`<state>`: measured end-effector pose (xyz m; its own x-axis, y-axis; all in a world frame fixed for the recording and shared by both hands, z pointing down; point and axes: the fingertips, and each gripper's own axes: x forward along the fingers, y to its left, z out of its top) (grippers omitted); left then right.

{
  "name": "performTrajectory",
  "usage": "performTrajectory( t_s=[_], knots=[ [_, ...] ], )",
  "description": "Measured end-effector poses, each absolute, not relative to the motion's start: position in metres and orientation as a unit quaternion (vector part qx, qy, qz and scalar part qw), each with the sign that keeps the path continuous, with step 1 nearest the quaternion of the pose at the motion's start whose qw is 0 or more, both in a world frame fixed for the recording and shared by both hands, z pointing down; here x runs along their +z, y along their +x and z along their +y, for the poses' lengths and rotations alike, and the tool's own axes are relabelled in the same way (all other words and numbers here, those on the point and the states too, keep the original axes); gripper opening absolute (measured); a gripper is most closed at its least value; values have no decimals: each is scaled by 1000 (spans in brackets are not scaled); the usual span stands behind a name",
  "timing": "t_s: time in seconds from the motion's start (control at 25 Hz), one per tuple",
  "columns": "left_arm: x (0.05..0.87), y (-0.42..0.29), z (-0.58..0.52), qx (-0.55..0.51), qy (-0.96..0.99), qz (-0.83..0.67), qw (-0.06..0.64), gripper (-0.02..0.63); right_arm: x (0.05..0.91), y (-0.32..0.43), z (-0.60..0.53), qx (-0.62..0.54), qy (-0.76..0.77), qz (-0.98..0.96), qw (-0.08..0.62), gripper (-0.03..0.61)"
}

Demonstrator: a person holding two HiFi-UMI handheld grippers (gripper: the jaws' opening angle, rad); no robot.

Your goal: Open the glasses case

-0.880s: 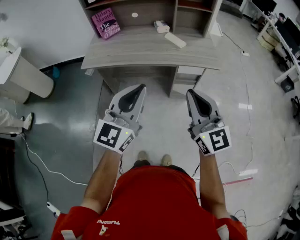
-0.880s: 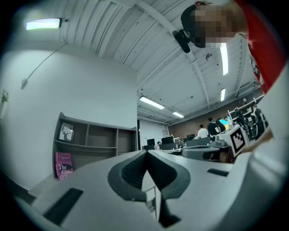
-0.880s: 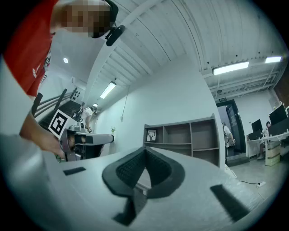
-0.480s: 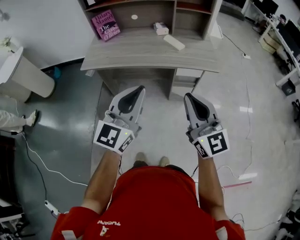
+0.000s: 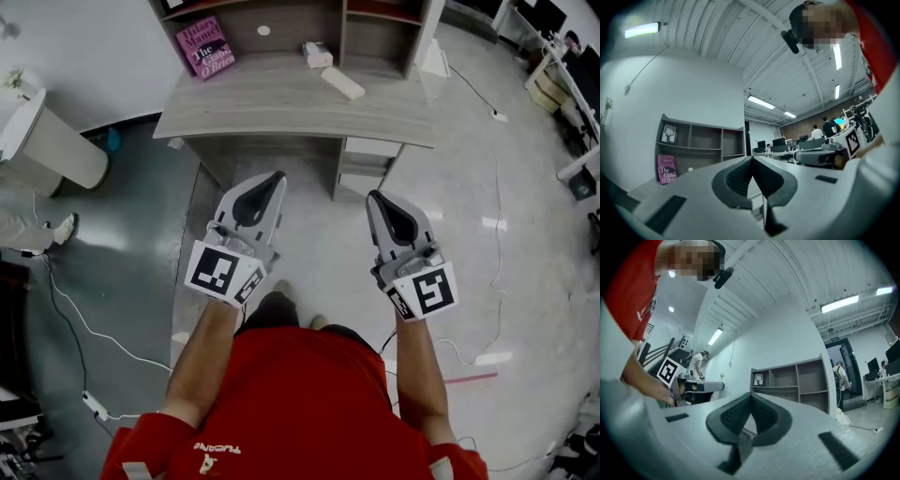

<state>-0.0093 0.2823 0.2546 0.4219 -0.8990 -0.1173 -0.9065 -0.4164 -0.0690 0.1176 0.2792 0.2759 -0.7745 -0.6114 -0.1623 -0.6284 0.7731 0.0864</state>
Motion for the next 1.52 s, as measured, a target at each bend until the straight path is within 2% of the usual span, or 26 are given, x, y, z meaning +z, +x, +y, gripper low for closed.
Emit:
performTrajectory(
  t_s=[0.36,1.12,1.52],
  knots=[
    [270,-34,196,35,-839,540,62,9,287,97,199,79,-328,940,54,5],
    [338,-99,-116,-11,-896,442,42,9,322,11,-85,56,-399,915,-12,5],
    [411,-92,-201,-91,-904,417,-14,11,365,10,-153,41,-419,904,-75,5]
  ],
)
